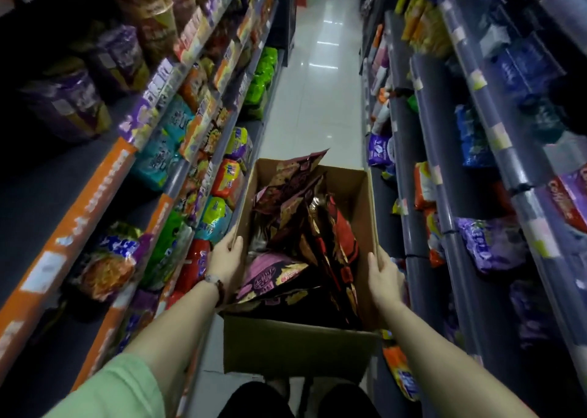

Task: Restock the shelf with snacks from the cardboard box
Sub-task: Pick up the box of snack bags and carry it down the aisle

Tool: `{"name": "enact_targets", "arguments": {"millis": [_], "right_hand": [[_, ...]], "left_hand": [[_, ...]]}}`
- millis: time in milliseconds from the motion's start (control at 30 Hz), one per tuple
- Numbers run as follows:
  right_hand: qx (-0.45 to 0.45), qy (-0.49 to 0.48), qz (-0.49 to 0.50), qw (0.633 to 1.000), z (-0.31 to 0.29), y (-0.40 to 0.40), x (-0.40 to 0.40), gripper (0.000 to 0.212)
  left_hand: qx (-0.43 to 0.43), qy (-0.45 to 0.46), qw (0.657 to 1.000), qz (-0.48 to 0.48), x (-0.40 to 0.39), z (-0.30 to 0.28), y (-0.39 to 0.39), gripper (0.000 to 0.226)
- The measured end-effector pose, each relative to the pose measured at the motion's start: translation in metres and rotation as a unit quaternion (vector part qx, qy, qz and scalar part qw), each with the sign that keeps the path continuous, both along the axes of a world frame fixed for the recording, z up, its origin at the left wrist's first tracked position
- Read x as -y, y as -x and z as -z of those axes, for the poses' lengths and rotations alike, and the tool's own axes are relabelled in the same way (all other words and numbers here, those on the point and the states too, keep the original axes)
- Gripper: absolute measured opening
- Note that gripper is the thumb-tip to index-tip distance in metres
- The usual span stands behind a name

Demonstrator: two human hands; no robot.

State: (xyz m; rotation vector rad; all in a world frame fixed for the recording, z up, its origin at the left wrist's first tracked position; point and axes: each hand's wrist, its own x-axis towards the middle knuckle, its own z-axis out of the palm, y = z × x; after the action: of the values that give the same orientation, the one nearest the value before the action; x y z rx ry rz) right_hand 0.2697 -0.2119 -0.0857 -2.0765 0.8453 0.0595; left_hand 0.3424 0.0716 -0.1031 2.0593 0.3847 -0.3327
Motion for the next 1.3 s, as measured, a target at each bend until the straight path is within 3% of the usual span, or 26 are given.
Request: {"name": "enact_targets", "arguments": {"millis": [200, 600, 800, 1033, 1300], "right_hand": [[-0.041, -0.001, 0.012, 0.999, 0.024, -0.096, 0.031, 0.042], [-0.087, -0.006, 0.022, 0.996, 0.149, -0.253, 0.063, 0.045], [-0.066, 0.002, 0.002, 0.998, 0.267, -0.306, 0.059, 0.041], [-0.056, 0.020, -0.026, 0.998, 0.454, -0.342, 0.068, 0.037], [-0.038, 0.022, -0.015, 0.999, 0.608, -0.352, 0.073, 0.039]], "left_hand": [[-0.015, -0.001, 1.000, 0.010, 0.024, 0.023, -0.102, 0.046], [-0.035, -0.008, 0.999, 0.012, 0.049, 0.169, -0.248, 0.062], [-0.010, 0.000, 1.000, -0.017, 0.059, 0.271, -0.296, 0.042], [0.003, -0.012, 1.000, -0.019, 0.062, 0.450, -0.322, 0.041], [0.000, 0.006, 1.000, -0.023, 0.075, 0.587, -0.337, 0.040]]}}
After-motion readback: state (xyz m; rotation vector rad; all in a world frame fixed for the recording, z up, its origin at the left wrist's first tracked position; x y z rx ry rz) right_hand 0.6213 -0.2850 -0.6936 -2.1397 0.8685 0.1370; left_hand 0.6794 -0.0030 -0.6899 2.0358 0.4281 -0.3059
